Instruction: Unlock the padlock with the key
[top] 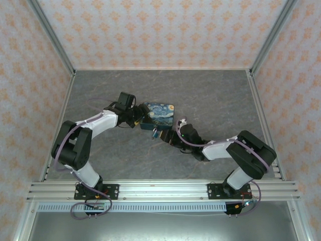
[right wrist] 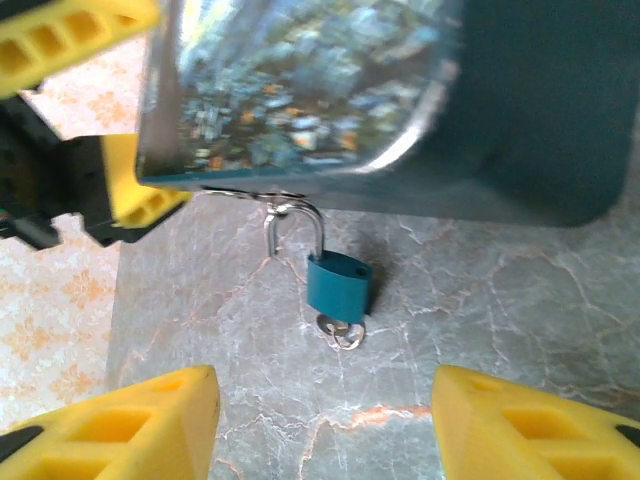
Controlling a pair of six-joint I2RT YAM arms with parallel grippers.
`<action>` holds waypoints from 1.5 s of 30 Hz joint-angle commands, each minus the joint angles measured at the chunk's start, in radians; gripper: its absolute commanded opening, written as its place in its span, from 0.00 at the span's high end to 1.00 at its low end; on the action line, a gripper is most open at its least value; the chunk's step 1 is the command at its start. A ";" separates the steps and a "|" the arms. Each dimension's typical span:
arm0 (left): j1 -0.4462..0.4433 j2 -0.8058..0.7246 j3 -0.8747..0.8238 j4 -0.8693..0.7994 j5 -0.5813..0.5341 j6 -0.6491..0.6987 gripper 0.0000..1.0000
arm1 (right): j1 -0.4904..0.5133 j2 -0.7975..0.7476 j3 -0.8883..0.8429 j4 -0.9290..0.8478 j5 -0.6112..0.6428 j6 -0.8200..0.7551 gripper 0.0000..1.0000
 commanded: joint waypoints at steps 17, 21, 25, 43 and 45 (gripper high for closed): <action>-0.009 -0.104 -0.221 0.009 0.010 0.003 0.29 | -0.211 0.039 0.168 -0.050 -0.196 -0.267 0.39; -0.011 -0.144 -0.251 -0.001 -0.004 -0.007 0.29 | -0.213 0.012 0.150 -0.058 -0.165 -0.306 0.40; -0.011 -0.160 -0.230 -0.025 -0.015 0.000 0.29 | -0.214 -0.048 0.091 -0.047 -0.142 -0.331 0.40; -0.019 -0.171 -0.170 -0.068 -0.017 0.010 0.28 | -0.148 0.103 0.023 0.238 -0.180 -0.206 0.43; -0.019 -0.169 -0.167 -0.072 -0.017 0.013 0.28 | -0.136 0.148 0.031 0.291 -0.176 -0.186 0.43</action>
